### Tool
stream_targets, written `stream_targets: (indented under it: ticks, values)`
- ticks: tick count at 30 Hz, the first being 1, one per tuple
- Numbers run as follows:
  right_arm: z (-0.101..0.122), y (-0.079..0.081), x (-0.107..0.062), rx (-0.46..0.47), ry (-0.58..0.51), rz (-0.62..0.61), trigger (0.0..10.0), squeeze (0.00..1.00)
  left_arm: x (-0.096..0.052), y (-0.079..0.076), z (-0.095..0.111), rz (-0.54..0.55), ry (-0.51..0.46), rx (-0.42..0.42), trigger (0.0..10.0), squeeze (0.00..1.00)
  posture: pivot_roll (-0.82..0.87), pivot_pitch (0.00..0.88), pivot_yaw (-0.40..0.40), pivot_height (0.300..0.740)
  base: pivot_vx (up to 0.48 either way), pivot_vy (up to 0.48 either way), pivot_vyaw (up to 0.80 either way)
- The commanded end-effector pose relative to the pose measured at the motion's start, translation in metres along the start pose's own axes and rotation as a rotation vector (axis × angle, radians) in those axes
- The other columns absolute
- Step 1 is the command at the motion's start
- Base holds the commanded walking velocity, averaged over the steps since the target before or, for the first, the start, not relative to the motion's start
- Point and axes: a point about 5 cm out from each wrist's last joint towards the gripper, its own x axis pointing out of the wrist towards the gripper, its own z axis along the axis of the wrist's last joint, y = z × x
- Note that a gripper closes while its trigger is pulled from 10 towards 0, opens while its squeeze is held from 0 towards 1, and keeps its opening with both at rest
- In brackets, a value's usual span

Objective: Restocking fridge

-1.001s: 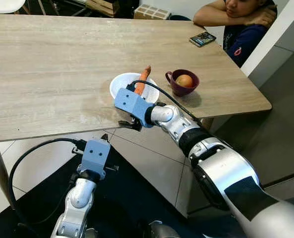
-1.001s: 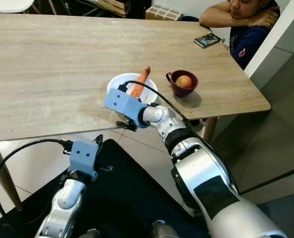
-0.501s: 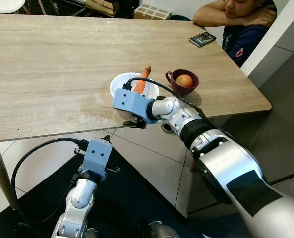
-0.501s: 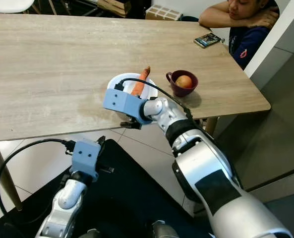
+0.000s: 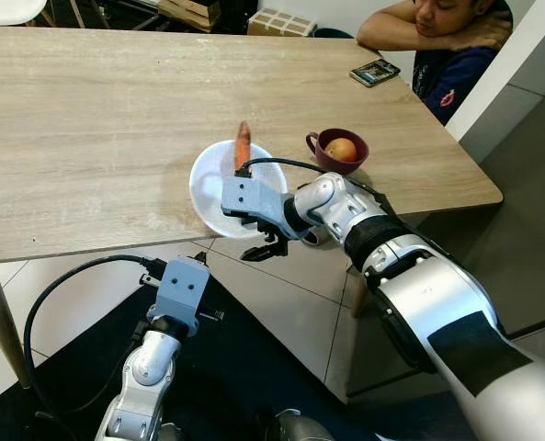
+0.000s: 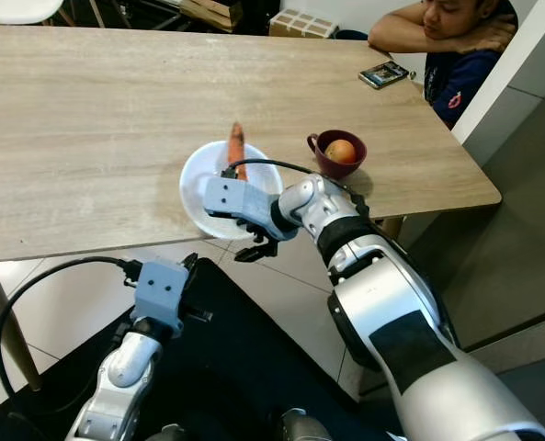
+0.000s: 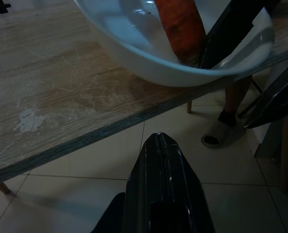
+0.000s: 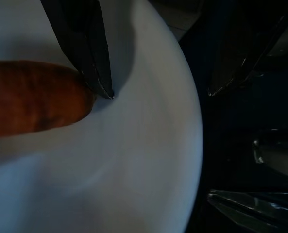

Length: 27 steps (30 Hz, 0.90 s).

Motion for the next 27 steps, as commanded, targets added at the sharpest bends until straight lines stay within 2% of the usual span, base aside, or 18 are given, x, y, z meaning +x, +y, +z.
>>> stream_targets:
  ticks: [1,7,10,16,23,24,25,26,27]
  values:
    - [-0.008,0.000,-0.002,0.013,0.033,0.005,10.0,0.00,-0.002,-0.003,0.000,-0.023,0.005,-0.004,10.0,0.00,0.01,0.182,-0.148,0.740,0.000,0.000,0.00]
    - [0.001,-0.006,-0.003,-0.053,0.017,-0.085,10.0,0.00,-0.001,-0.002,0.001,-0.021,0.000,0.001,10.0,0.00,0.01,0.184,-0.150,0.740,0.000,0.000,0.00]
    - [0.010,-0.009,-0.003,-0.075,-0.026,-0.115,10.0,0.00,-0.002,-0.001,0.002,-0.017,-0.003,0.004,10.0,0.00,0.01,0.185,-0.152,0.740,0.000,0.000,0.00]
    - [0.024,-0.011,-0.005,-0.100,-0.096,-0.129,10.0,0.00,-0.003,-0.001,0.001,-0.017,-0.002,0.009,10.0,0.00,0.01,0.184,-0.154,0.740,0.000,0.000,0.00]
    - [0.027,-0.010,-0.004,-0.134,-0.103,-0.116,10.0,0.00,-0.001,-0.002,0.002,-0.021,-0.006,0.015,10.0,0.00,0.01,0.182,-0.153,0.740,0.000,0.000,0.00]
    - [0.027,-0.010,-0.004,-0.135,-0.108,-0.111,8.2,0.00,-0.001,-0.002,0.002,-0.022,-0.007,0.016,10.0,0.00,0.01,0.182,-0.152,0.740,0.000,0.000,0.00]
    - [0.027,-0.009,-0.004,-0.136,-0.111,-0.105,5.0,0.00,-0.001,-0.001,0.002,-0.022,-0.007,0.016,10.0,0.00,0.01,0.182,-0.152,0.740,0.000,0.000,0.00]
    - [0.027,-0.009,-0.004,-0.138,-0.113,-0.099,4.1,0.00,-0.001,-0.001,0.002,-0.022,-0.008,0.016,10.0,0.00,0.01,0.181,-0.152,0.740,0.000,0.000,0.00]
    - [0.027,-0.009,-0.004,-0.139,-0.114,-0.094,2.3,0.00,-0.001,-0.001,0.002,-0.022,-0.008,0.016,10.0,0.00,0.01,0.181,-0.152,0.740,0.000,0.000,0.00]
